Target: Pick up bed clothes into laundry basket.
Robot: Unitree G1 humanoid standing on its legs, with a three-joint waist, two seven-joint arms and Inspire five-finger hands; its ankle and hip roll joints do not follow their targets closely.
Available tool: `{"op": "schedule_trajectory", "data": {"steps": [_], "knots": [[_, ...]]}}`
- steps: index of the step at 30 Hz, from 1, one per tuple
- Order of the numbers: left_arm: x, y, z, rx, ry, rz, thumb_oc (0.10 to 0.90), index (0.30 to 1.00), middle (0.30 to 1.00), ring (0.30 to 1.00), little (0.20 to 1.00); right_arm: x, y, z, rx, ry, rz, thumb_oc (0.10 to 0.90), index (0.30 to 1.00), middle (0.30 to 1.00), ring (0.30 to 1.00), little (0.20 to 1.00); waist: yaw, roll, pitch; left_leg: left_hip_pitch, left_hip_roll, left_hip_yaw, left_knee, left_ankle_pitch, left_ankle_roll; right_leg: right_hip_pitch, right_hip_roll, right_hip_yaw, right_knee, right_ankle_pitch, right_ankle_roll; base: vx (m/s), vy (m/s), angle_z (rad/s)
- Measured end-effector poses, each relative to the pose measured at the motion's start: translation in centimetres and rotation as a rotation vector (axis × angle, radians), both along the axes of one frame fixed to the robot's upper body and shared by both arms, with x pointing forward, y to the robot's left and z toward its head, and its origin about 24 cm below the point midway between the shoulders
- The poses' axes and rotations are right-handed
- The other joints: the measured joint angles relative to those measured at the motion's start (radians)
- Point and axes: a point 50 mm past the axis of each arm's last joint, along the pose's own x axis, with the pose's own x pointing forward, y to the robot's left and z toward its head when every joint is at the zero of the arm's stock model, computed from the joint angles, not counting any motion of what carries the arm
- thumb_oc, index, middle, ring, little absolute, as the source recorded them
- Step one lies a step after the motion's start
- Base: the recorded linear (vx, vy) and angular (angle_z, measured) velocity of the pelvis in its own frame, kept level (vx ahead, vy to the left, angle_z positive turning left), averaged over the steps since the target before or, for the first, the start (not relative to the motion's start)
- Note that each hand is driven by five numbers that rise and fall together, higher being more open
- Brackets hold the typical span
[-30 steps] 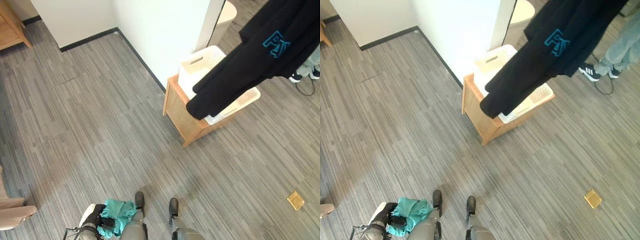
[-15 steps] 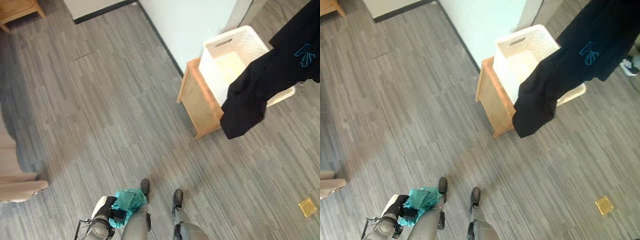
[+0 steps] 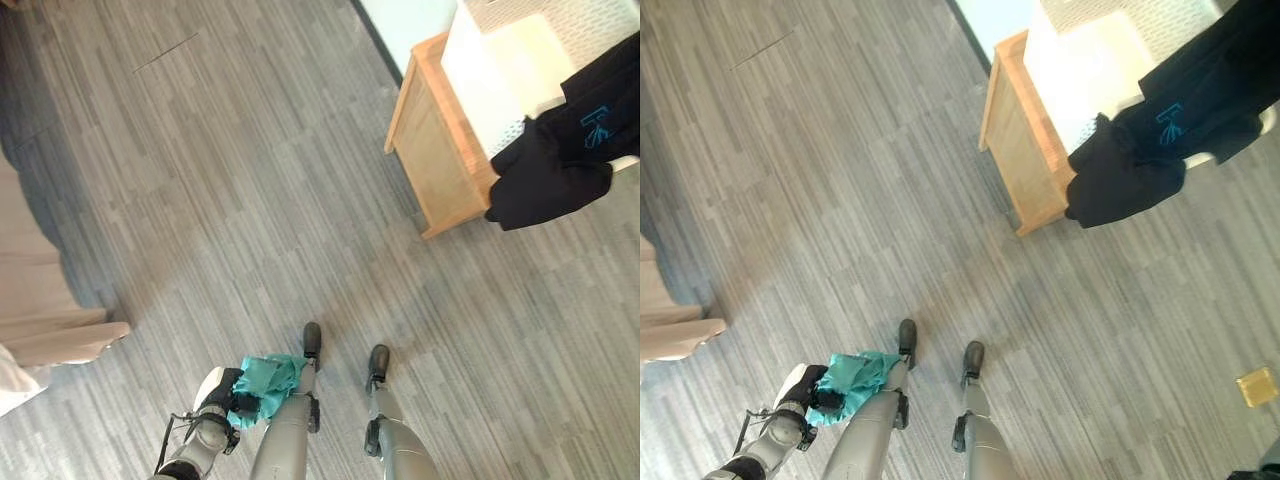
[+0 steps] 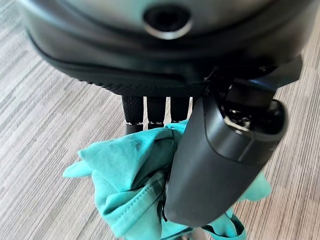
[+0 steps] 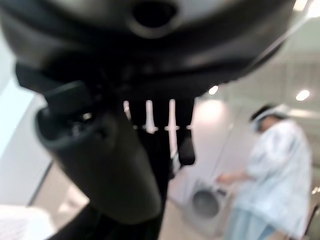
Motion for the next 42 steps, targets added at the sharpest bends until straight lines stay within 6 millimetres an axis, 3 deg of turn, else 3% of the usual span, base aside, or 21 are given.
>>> {"op": "schedule_trajectory", "data": {"steps": [3, 7, 11, 14, 22, 26, 28, 29, 30, 31, 32, 33, 34, 35, 36, 38, 39, 41, 42], "knots": [[0.9, 0.0, 0.6, 0.002, -0.036, -0.002, 0.400, 0.300, 0.300, 0.300, 0.300, 2.2, 0.7, -3.5, 0.125, 0.063, 0.082, 0.800, 0.900, 0.900, 0.900, 0.900, 0.007, 0.001, 0.002, -0.053, 0.001, -0.003, 0.011, 0.000, 0.000, -0.051, 0.001, -0.001, 0.006, 0.000, 0.000, 0.00, 0.000, 0.00], [1.6, -0.4, 0.9, -0.002, -0.053, -0.007, 0.400, 0.300, 0.300, 0.300, 0.300, 2.8, 0.6, -4.9, 0.183, 0.112, 0.099, 0.800, 0.900, 0.900, 0.900, 0.900, 0.023, 0.006, 0.017, -0.054, 0.003, -0.005, 0.013, 0.000, 0.000, -0.054, 0.000, -0.001, 0.016, 0.000, 0.000, 0.00, -0.002, 0.01], [2.2, -0.5, 1.2, -0.001, -0.068, -0.009, 0.400, 0.300, 0.300, 0.300, 0.300, 2.8, 0.8, -4.7, 0.204, 0.089, 0.122, 0.800, 0.900, 0.900, 0.900, 0.900, 0.020, 0.004, 0.018, -0.034, 0.007, -0.013, 0.015, 0.004, 0.005, -0.047, 0.001, -0.002, 0.049, -0.003, 0.004, 0.00, -0.006, 0.03], [2.2, -0.4, 1.2, 0.000, -0.066, -0.008, 0.400, 0.300, 0.300, 0.300, 0.300, 2.8, 1.1, -4.3, 0.201, 0.078, 0.146, 0.800, 0.900, 0.900, 0.900, 0.900, 0.005, -0.007, 0.025, 0.033, 0.005, -0.031, 0.022, 0.004, 0.005, 0.008, -0.005, -0.001, 0.086, -0.020, 0.027, 0.00, -0.002, 0.05], [2.7, 0.3, 1.8, -0.006, -0.081, 0.009, 0.400, 0.300, 0.300, 0.300, 0.300, -0.4, -0.8, -1.6, 0.233, -0.079, 0.170, 0.800, 0.900, 0.900, 0.900, 0.900, -0.038, -0.043, 0.036, 0.203, -0.003, -0.032, 0.027, 0.004, 0.005, 0.196, -0.015, 0.000, 0.082, -0.040, 0.055, 0.05, 0.002, 0.11], [1.9, 1.9, 1.8, -0.013, -0.073, 0.076, 0.400, 0.300, 0.300, 0.300, 0.300, -1.4, -0.4, -3.2, 0.224, -0.094, 0.269, 0.800, 0.900, 0.900, 0.900, 0.900, -0.067, -0.070, 0.034, 0.292, -0.004, -0.025, 0.019, 0.003, 0.005, 0.286, -0.016, 0.000, 0.070, -0.051, 0.071, 0.08, 0.017, 0.00], [1.2, 2.8, 1.8, -0.009, -0.070, 0.111, 0.400, 0.300, 0.300, 0.300, 0.300, -1.9, 0.0, -5.8, 0.253, -0.087, 0.346, 0.800, 0.900, 0.900, 0.900, 0.900, -0.089, -0.082, 0.027, 0.328, -0.005, -0.025, 0.009, 0.002, 0.003, 0.320, -0.018, 0.002, 0.061, -0.065, 0.091, 0.09, 0.013, 0.00], [1.0, 3.2, 2.1, -0.012, -0.088, 0.125, 0.400, 0.300, 0.300, 0.300, 0.300, -3.7, -0.4, -8.6, 0.316, -0.140, 0.406, 0.800, 0.900, 0.900, 0.900, 0.900, -0.087, -0.094, 0.020, 0.338, -0.004, -0.023, 0.007, 0.000, 0.002, 0.339, -0.016, 0.000, 0.051, -0.069, 0.095, 0.07, 0.012, 0.17], [0.4, 4.4, 2.6, -0.014, -0.121, 0.179, 0.400, 0.300, 0.300, 0.300, 0.300, -7.1, -1.2, -15.9, 0.451, -0.155, 0.410, 0.800, 0.900, 0.900, 0.900, 0.900, -0.096, -0.109, 0.011, 0.379, -0.001, 0.011, -0.001, -0.015, -0.006, 0.377, -0.009, 0.009, 0.043, -0.086, 0.097, 0.06, 0.001, 0.11], [-0.4, 5.0, 2.5, -0.005, -0.114, 0.198, 0.400, 0.300, 0.300, 0.300, 0.300, -8.9, -1.6, -19.3, 0.501, -0.096, 0.364, 0.800, 0.900, 0.900, 0.900, 0.900, -0.086, -0.109, 0.008, 0.403, -0.001, 0.023, -0.001, -0.049, -0.019, 0.404, -0.009, 0.019, 0.047, -0.111, 0.078, 0.06, 0.000, -0.20], [-1.2, 5.7, 2.4, 0.013, -0.099, 0.209, 0.400, 0.300, 0.300, 0.300, 0.300, -10.1, -2.2, -21.8, 0.543, 0.004, 0.298, 0.800, 0.900, 0.900, 0.900, 0.900, -0.085, -0.110, 0.001, 0.419, -0.001, 0.028, -0.001, -0.074, -0.002, 0.408, -0.007, 0.028, 0.044, -0.118, 0.041, 0.04, -0.008, -0.43], [-1.3, 6.2, 2.6, 0.028, -0.099, 0.217, 0.400, 0.300, 0.300, 0.300, 0.300, -11.4, -3.0, -24.4, 0.597, 0.066, 0.230, 0.800, 0.900, 0.900, 0.900, 0.900, -0.095, -0.102, -0.003, 0.421, -0.001, 0.040, -0.002, -0.076, -0.001, 0.409, -0.009, 0.039, 0.037, -0.110, 0.029, 0.04, -0.007, -0.43], [-1.8, 7.3, 2.9, 0.045, -0.102, 0.247, 0.400, 0.300, 0.300, 0.300, 0.300, -13.9, -4.1, -28.7, 0.723, 0.073, 0.112, 0.800, 0.900, 0.900, 0.900, 0.900, -0.109, -0.104, -0.006, 0.436, -0.003, 0.051, -0.002, -0.077, -0.003, 0.427, -0.011, 0.045, 0.022, -0.100, 0.018, 0.06, -0.016, -0.27], [-2.6, 8.4, 3.0, 0.069, -0.090, 0.279, 0.400, 0.300, 0.300, 0.300, 0.300, -15.0, -4.4, -31.7, 0.810, 0.105, 0.022, 0.800, 0.900, 0.900, 0.900, 0.900, -0.128, -0.107, -0.021, 0.444, -0.003, 0.054, -0.002, -0.083, -0.008, 0.431, -0.011, 0.054, 0.021, -0.102, 0.020, 0.09, -0.023, -0.25], [-3.1, 9.8, 3.8, 0.104, -0.093, 0.314, 0.400, 0.300, 0.300, 0.300, 0.300, -18.3, -4.5, -36.4, 0.958, 0.159, -0.126, 0.800, 0.900, 0.900, 0.900, 0.900, -0.150, -0.102, -0.035, 0.460, -0.002, 0.067, -0.002, -0.094, -0.018, 0.439, -0.014, 0.063, 0.015, -0.103, 0.020, 0.08, -0.028, -0.25], [-3.9, 11.3, 5.2, 0.135, -0.154, 0.357, 0.400, 0.300, 0.300, 0.300, 0.300, -22.2, -3.9, -40.2, 1.100, 0.158, -0.272, 0.800, 0.900, 0.900, 0.900, 0.900, -0.159, -0.095, -0.047, 0.486, 0.000, 0.083, -0.006, -0.105, -0.017, 0.456, -0.012, 0.083, 0.010, -0.104, 0.016, 0.03, -0.022, -0.35], [-4.7, 12.5, 6.5, 0.164, -0.205, 0.393, 0.400, 0.300, 0.300, 0.300, 0.300, -26.1, -3.3, -43.2, 1.213, 0.218, -0.415, 0.800, 0.900, 0.900, 0.900, 0.900, -0.176, -0.077, -0.065, 0.508, 0.000, 0.102, -0.007, -0.111, -0.016, 0.473, -0.014, 0.094, 0.010, -0.103, 0.016, 0.02, -0.020, -0.42], [-4.6, 13.1, 8.0, 0.182, -0.283, 0.421, 0.400, 0.300, 0.300, 0.300, 0.300, -31.4, -2.8, -45.7, 1.301, 0.293, -0.617, 0.800, 0.900, 0.900, 0.900, 0.900, -0.194, -0.049, -0.100, 0.515, -0.002, 0.116, -0.008, -0.118, -0.011, 0.479, -0.017, 0.107, 0.007, -0.100, 0.019, 0.00, -0.035, -0.35], [-4.3, 13.4, 8.7, 0.193, -0.321, 0.432, 0.400, 0.300, 0.300, 0.300, 0.300, -32.6, -2.6, -46.6, 1.342, 0.303, -0.679, 0.800, 0.900, 0.900, 0.900, 0.900, -0.204, -0.032, -0.111, 0.525, -0.003, 0.125, -0.007, -0.118, -0.011, 0.488, -0.019, 0.111, -0.002, -0.091, 0.020, -0.05, -0.040, -0.28]]}}
